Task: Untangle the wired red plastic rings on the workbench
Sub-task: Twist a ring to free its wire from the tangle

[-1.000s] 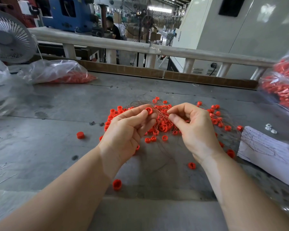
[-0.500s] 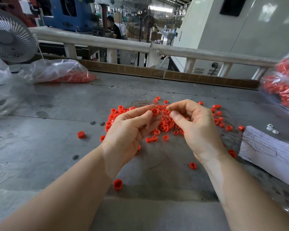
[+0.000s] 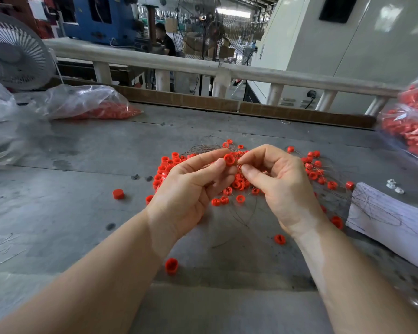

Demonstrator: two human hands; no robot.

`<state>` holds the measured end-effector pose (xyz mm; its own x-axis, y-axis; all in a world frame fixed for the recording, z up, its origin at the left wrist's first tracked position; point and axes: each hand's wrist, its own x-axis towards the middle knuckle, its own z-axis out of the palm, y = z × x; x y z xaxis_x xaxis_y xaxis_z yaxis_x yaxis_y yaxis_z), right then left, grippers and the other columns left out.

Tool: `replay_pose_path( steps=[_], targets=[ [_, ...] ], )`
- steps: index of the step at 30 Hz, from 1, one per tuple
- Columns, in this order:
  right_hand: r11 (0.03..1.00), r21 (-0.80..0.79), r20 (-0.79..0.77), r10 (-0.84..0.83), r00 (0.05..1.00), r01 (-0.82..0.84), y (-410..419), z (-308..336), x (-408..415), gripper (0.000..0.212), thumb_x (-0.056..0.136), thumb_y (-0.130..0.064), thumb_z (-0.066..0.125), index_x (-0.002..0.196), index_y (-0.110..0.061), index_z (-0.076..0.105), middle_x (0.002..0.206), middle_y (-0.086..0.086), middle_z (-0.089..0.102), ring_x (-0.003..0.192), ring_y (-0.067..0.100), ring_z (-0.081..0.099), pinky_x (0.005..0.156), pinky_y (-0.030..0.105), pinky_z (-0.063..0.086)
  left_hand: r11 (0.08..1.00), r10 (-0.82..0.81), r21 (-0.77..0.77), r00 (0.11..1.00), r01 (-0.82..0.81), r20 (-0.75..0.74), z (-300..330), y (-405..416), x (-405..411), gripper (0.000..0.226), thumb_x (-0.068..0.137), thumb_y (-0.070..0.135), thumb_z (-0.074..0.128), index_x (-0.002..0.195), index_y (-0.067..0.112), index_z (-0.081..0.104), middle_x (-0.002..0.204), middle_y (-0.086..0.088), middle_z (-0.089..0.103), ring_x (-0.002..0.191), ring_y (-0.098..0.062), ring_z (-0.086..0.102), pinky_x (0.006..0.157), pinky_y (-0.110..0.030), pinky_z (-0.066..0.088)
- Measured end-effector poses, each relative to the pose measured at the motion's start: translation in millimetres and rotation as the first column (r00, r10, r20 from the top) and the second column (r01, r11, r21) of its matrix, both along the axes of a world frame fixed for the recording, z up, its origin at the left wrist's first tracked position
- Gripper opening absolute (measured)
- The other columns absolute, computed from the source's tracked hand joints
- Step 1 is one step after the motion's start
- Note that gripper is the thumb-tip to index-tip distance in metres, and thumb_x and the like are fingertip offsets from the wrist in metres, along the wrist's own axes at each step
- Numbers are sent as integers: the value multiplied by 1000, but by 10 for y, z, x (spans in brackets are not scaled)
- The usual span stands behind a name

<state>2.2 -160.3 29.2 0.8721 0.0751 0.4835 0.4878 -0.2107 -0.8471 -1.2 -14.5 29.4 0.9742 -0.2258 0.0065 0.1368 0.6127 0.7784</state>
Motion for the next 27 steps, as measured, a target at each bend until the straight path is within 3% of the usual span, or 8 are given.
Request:
replay_pose_path(
  steps=[5,15,27],
  targets=[
    [1000,-1,6,1,1000,-1,-1,0,-10,13,77,-13,62,73,-24,66,68,-12,65,68,3,56,67,18,46,999,-26,-21,1000,26,-11,9,4,-4,22,67,4,58,73,11,78,72,-8,72,68,-11,70,61,-16,55],
    [998,-17,21,-55,998,56,-2,16,-29,26,83,1,64,74,-23,66,67,-10,64,68,6,57,69,24,47,998,-44,-49,998,43,-35,12,10,3,25,65,0,56,74,9,77,76,-10,73,72,-14,71,62,-18,56],
    [996,-48,48,-69,996,71,29,60,-79,25,83,2,64,74,-21,66,63,-14,62,61,0,54,60,15,44,999,-41,-37,999,40,-25,9,25,-6,19,65,6,62,75,11,78,75,-8,73,71,-11,71,61,-16,55]
  ],
)
